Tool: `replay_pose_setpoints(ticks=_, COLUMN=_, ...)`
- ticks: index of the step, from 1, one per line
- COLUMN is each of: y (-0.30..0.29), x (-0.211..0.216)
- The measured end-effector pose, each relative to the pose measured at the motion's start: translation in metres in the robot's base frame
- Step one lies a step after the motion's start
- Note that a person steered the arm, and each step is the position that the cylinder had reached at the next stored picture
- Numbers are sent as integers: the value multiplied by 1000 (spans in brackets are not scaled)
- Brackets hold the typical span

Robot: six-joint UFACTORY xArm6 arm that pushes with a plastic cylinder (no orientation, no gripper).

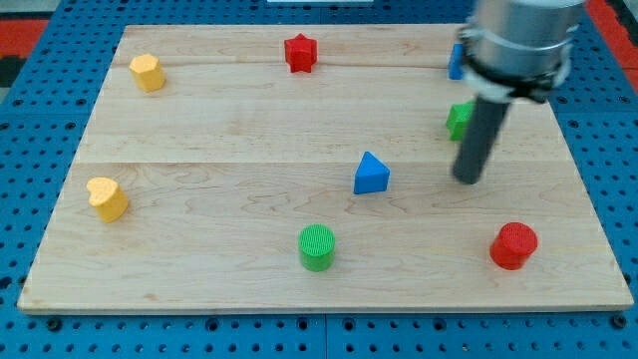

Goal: Move the green star to the bottom left

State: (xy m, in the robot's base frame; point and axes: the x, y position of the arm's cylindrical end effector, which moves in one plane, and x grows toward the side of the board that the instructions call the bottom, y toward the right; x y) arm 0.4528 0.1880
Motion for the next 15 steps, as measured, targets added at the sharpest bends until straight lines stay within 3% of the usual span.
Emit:
replay_pose_setpoints(ticks=1, y=31, x=-54)
replay_pose_setpoints(ticks=3, y=-85, x=-66)
replay_pose_setpoints(ticks=4, y=-105, x=-100)
replay_pose_setpoints(ticks=5, y=-75, x=-126)
replay_pose_setpoints(ticks=7, y=-209, x=-131)
replay_pose_setpoints(ticks=9, y=-214, x=-87)
replay_pose_setpoints(ticks=10, y=-199, x=-123)
replay_pose_setpoints(ticks=11, y=-153, x=-109)
replay_pose_setpoints(ticks=12, y=-195, x=-76)
replay_pose_setpoints(ticks=14, y=-225, x=4)
replay_pose_setpoints(ticks=15, y=-206, x=40)
